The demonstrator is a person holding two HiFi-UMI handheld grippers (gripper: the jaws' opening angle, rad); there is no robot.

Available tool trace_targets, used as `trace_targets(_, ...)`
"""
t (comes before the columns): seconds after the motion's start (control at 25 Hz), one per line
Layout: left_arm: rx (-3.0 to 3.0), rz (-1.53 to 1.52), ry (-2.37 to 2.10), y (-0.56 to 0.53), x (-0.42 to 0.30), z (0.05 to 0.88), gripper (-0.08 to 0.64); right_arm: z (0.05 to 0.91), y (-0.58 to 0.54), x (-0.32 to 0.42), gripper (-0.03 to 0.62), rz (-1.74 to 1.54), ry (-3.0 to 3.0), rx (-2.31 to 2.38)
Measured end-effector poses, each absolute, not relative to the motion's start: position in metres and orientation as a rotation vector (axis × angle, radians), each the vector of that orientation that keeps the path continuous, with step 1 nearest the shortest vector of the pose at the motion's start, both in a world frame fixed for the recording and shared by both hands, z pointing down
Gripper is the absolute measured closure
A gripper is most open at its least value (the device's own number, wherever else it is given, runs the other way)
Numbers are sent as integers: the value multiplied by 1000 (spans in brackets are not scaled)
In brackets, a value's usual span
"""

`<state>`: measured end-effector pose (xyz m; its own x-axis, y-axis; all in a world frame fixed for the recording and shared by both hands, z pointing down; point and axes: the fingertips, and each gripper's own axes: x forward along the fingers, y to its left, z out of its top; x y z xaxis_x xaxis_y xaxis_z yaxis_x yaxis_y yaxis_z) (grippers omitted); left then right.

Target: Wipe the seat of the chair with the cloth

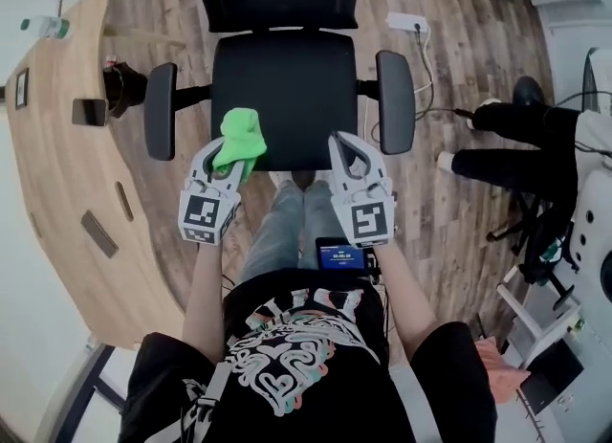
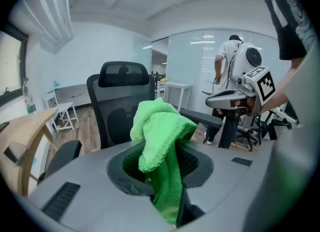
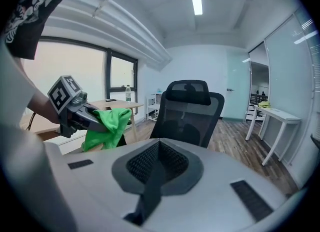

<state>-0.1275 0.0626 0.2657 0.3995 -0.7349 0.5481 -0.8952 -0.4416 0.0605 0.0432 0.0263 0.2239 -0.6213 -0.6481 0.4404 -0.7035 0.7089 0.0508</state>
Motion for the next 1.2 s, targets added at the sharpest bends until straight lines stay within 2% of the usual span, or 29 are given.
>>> trace_targets(0.6,2387,472,-1622,72,-157,120,456,114,26,70,592,109,-2549,1200)
trace_targets(0.96,2424,326,-1708,65,-166,60,456,53,19,74,592,56,-2606,1292)
trace_targets(1.2,2456,295,-1703,55,-149,49,456,46,13,86,592,49,-2610,1308)
